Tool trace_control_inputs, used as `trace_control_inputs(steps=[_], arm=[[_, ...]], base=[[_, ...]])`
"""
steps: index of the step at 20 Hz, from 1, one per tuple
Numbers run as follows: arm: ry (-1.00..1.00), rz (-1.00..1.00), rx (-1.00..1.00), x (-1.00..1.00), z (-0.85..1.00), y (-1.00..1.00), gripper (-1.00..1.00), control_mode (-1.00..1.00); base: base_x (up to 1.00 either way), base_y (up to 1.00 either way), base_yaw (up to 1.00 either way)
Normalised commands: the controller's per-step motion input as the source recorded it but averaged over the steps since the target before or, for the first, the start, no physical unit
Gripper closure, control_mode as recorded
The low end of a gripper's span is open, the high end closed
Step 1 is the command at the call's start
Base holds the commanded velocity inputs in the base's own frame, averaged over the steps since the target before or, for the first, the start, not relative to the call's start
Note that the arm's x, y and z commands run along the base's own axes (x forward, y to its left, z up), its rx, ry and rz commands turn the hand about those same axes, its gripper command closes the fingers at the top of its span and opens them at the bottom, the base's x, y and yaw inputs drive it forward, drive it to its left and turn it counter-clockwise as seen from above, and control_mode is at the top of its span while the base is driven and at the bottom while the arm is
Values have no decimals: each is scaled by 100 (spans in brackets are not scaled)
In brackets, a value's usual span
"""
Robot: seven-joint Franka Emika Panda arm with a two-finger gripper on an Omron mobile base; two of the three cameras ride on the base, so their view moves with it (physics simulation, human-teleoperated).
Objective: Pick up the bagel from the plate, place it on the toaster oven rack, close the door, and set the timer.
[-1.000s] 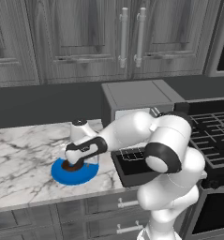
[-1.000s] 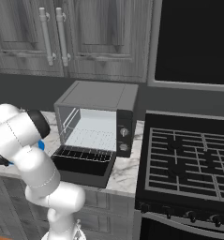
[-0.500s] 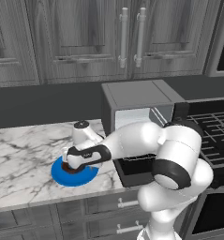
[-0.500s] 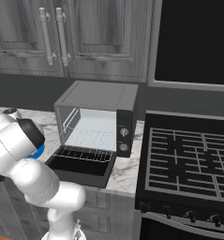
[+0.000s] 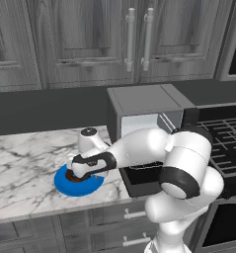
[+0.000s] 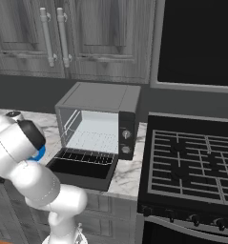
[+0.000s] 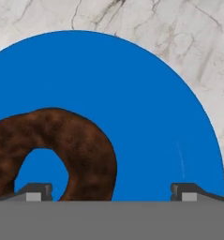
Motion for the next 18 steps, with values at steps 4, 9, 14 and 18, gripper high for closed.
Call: trace_control_inputs(steps=[4,9,14,18], arm=[[0,-3,0,16,-15,0,-100,-100],[0,-1,0,0,-31,0,-100,-100],[0,0,0,1,-35,6,-100,-100],[0,0,0,0,-13,3,100,-100]], base=[[0,0,0],[0,0,0],[0,0,0],[0,0,0]])
